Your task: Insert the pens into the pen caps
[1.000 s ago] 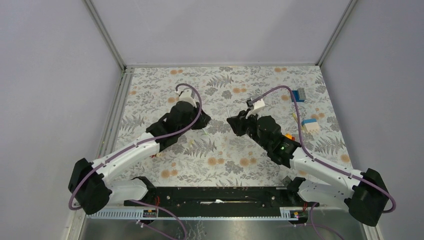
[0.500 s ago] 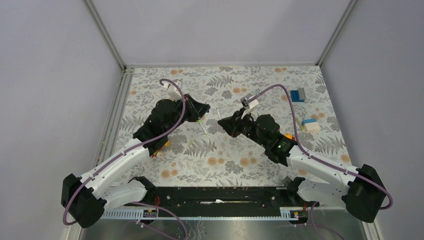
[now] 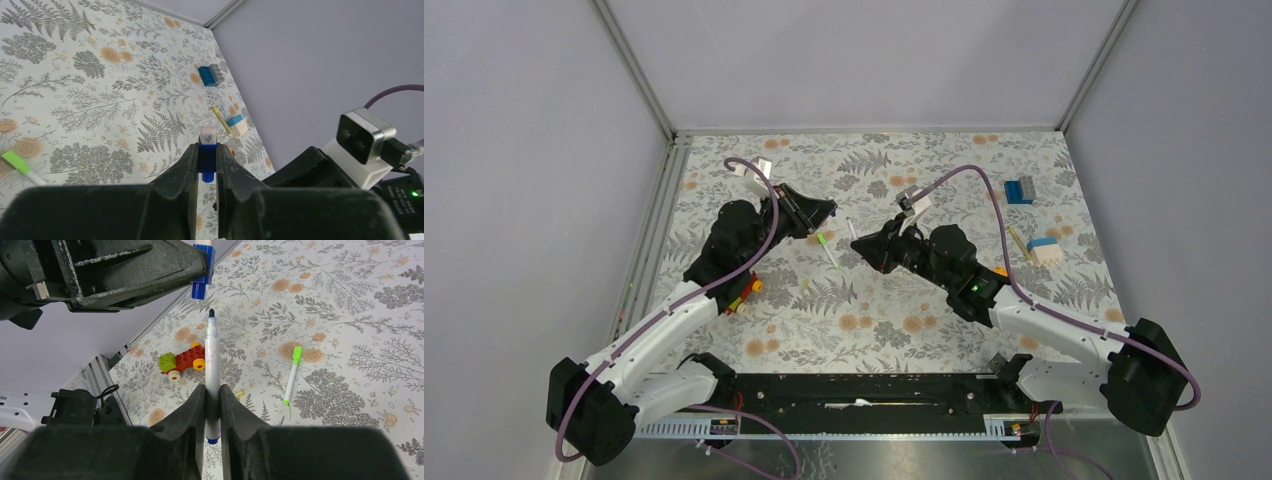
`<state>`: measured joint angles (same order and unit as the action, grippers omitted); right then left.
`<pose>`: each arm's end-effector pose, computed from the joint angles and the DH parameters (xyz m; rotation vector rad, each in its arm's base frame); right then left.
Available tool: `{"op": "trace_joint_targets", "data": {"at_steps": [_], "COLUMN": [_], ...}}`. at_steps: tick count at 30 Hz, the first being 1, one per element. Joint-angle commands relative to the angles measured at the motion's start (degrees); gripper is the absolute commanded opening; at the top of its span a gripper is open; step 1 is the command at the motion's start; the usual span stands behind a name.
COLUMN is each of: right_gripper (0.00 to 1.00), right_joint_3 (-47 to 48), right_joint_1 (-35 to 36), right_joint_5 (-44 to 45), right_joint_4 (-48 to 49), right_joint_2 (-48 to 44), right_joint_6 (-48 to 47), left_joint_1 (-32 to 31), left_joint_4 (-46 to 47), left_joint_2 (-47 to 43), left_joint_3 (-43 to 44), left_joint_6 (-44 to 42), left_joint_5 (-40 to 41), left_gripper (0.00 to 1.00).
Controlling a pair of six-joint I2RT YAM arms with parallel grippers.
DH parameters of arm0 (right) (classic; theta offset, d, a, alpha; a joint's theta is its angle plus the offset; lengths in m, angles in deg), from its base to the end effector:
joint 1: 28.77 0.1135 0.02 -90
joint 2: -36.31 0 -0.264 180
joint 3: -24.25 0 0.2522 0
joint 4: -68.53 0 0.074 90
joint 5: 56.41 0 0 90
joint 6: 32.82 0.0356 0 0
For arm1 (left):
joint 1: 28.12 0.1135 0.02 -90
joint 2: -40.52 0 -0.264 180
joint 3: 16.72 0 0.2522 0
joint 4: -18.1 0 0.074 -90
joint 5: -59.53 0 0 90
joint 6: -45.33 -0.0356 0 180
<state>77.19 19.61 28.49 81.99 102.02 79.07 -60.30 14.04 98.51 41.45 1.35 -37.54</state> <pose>0.1748 0.2016 0.2997 -0.4512 1.5918 1.0229 0.2019 -0.1322 0.3308 -0.1114 1.7627 -1.1237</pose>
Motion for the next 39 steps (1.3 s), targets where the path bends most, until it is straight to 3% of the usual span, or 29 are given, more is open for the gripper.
{"op": "trace_joint_targets", "data": {"at_steps": [1, 39], "right_gripper": [0.0, 0.0], "right_joint_3": [2.7, 2.4], "right_joint_1": [0.2, 0.2], "right_joint_5": [-1.6, -6.9], "right_joint_4": [4.2, 9.7], "right_joint_2": [0.2, 0.0], "right_joint_6": [1.0, 3.3], "left_joint_1": [0.9, 5.1], "left_joint_4": [8.3, 27.9], "left_joint_2": [-2.0, -3.1], "left_joint_3": [-1.2, -5.2], "left_joint_6": [1.9, 13.0], "left_joint_5": [-3.1, -10.9], "left_gripper": [0.0, 0.0]}}
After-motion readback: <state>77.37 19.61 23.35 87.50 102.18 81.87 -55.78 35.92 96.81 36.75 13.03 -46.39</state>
